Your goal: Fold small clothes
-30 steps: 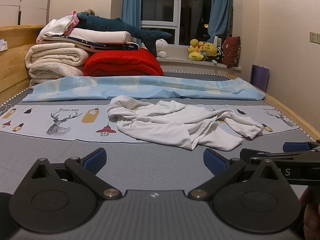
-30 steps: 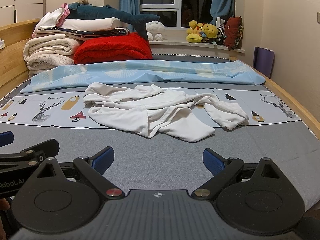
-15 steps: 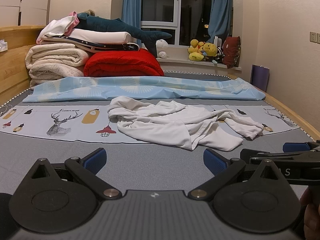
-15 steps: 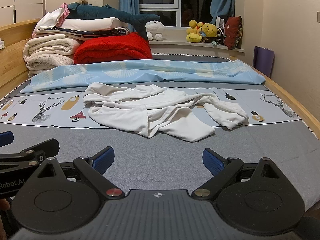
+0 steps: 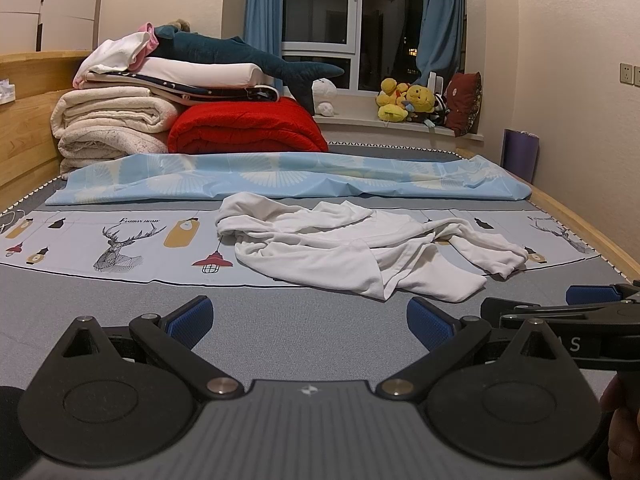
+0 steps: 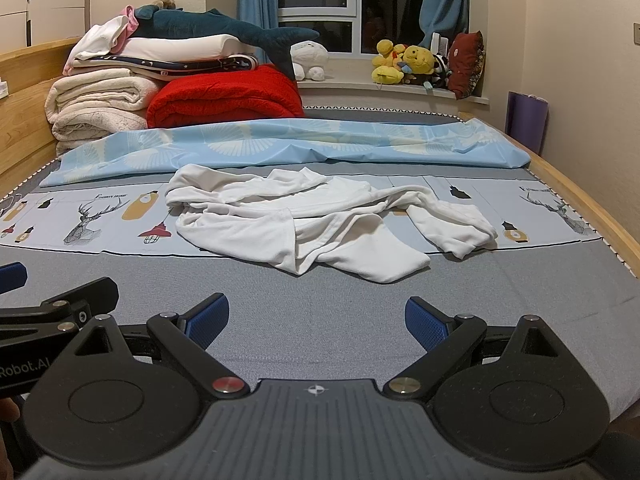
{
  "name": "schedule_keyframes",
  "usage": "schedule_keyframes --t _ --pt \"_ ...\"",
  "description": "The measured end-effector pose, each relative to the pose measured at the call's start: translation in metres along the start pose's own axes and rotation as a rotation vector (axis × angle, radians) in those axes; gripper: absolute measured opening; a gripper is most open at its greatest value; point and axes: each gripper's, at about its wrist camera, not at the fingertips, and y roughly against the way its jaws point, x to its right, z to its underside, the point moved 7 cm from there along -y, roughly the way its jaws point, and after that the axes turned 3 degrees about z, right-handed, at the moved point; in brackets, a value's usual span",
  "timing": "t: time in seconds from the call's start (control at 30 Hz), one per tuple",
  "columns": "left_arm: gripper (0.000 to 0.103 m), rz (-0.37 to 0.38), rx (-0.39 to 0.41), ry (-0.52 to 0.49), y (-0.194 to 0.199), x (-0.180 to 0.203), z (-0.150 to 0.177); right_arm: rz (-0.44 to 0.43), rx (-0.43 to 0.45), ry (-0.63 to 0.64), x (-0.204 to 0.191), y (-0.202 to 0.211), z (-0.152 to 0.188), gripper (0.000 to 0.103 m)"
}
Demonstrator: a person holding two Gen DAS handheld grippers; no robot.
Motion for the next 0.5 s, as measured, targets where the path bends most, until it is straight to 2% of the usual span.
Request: schedule_keyframes --t 0.13,0.27,0.37,0.47,0.5 --pt "0.103 -0.002 0.003 -0.001 0.0 -0.001 -0.001 0.0 0.012 0.005 -0.001 0.001 -0.001 0.092" --pt "0.103 -0.023 0.017 0.007 0.001 -0.007 -0.004 0.019 0.075 -0.021 0.012 0.007 -0.014 0.08" --pt "0.103 -0.033 0.014 0.014 0.0 -0.014 -0.003 -0.005 0.132 -0.052 0.034 0.014 -0.04 0.069" --pt "0.101 -0.038 0.01 0.002 -0.005 -0.014 -0.001 -0.026 0.234 -0.038 0.063 0.017 -0.074 0.069" --pt "0.096 -0.04 0.007 -0.009 -0.008 -0.013 0.0 -0.033 0.256 -0.041 0.073 0.014 -0.083 0.069"
